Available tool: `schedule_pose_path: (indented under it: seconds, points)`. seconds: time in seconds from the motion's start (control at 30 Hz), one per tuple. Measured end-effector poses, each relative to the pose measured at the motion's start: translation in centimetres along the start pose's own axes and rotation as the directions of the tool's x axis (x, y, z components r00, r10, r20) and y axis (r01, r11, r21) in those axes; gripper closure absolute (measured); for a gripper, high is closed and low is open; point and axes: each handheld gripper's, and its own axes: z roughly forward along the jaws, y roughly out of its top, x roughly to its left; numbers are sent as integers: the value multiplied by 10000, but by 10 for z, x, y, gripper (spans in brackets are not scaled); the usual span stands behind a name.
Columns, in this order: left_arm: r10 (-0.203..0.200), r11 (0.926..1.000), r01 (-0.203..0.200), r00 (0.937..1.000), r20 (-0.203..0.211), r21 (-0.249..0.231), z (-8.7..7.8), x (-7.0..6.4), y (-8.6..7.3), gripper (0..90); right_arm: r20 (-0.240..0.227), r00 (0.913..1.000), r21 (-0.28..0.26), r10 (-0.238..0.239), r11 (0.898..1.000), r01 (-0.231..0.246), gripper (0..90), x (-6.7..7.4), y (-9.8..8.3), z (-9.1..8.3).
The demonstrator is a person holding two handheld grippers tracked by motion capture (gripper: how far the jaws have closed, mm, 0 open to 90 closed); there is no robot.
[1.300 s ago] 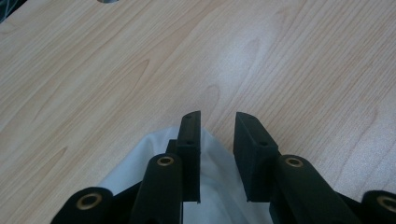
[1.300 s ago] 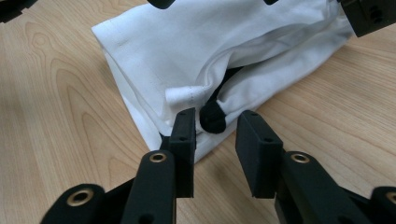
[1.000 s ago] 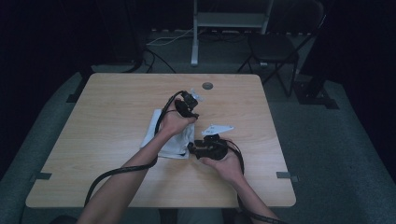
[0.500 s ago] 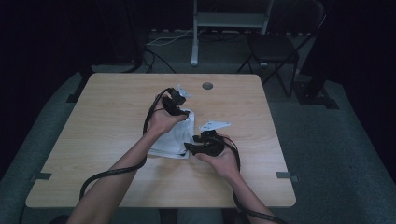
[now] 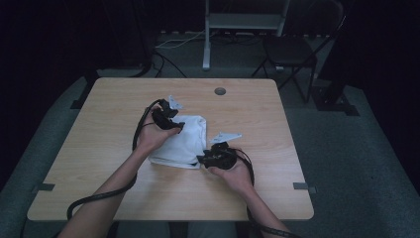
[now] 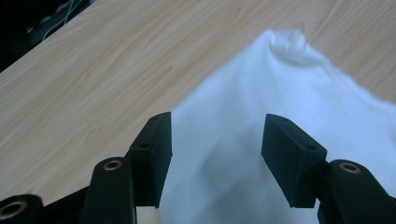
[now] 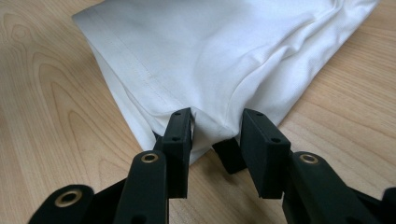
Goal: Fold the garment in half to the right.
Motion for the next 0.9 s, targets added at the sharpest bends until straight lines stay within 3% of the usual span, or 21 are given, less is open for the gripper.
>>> schedule_pose_path:
  seconds: [0.43, 0.73, 0.9]
  points:
    - [-91, 9999, 89, 9996, -271, -68, -24, -2, -45, 417, 113, 9999, 166, -79, 9998, 78, 626, 2, 2, 3]
    - [-848, 9958, 823, 9943, -647, -413, -52, 5, -79, 418, 185, 9997, 172, -183, 9997, 180, 625, 4, 8, 13]
    - [-1065, 9943, 1054, 9916, -737, -184, -58, 5, -97, 418, 194, 9995, 181, -261, 9995, 257, 625, 6, 14, 20]
